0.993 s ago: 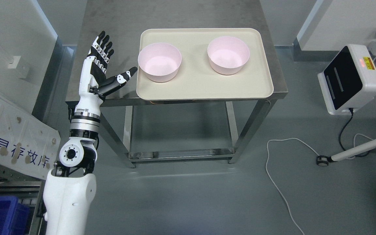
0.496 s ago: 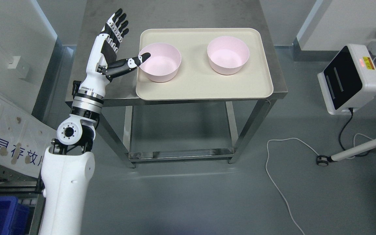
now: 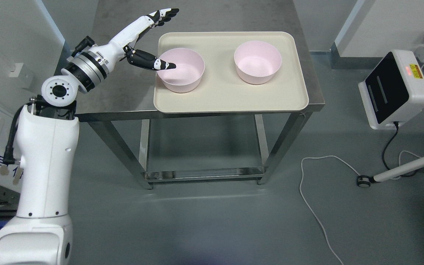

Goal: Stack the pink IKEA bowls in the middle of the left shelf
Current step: 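Reach the left hand toward the pink bowl nearer the left arm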

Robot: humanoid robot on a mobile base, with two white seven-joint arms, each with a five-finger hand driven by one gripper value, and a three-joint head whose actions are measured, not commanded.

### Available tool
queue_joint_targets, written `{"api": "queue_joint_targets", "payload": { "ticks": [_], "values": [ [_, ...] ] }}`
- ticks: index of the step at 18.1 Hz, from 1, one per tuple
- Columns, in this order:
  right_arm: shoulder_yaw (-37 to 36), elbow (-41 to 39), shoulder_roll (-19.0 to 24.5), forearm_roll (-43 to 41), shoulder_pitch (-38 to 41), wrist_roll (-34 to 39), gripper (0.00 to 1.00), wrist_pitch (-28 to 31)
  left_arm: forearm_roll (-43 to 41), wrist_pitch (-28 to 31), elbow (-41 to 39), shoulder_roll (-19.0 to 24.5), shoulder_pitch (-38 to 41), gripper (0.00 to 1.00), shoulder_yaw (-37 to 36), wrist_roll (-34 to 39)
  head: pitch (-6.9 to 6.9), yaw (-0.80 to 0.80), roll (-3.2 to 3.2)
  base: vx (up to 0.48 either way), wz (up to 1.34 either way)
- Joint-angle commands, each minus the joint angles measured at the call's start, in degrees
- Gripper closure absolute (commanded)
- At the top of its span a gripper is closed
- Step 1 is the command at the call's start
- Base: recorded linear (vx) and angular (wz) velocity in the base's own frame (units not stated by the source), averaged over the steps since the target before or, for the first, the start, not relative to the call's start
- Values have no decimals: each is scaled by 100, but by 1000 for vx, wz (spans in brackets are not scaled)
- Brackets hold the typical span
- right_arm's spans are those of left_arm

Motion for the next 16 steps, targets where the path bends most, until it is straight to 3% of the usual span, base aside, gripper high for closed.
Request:
{"api": "queue_joint_targets", "payload": {
  "ticks": [1, 5, 9, 11, 16],
  "values": [
    [-62, 0, -100, 44, 0, 33, 0, 2, -1167, 86, 1195, 311, -625, 11, -522, -71, 0, 0, 0, 0, 0],
    [-62, 0, -100, 44, 0, 33, 0, 2, -1141, 271, 1319, 118, -634, 14, -831, -89, 0, 0, 0, 0, 0],
    [-62, 0, -100, 44, 0, 42, 0, 2, -1159, 481, 1283, -480, -669, 16, -848, -150, 0, 0, 0, 0, 0],
    [-62, 0, -100, 44, 0, 42, 0, 2, -1168, 587, 1301, -498, -748, 18, -979, -150, 0, 0, 0, 0, 0],
    [-62, 0, -100, 44, 0, 33, 0, 2, -1211, 605, 1327, -489, -871, 36, -1191, -124, 0, 0, 0, 0, 0]
  ]
}}
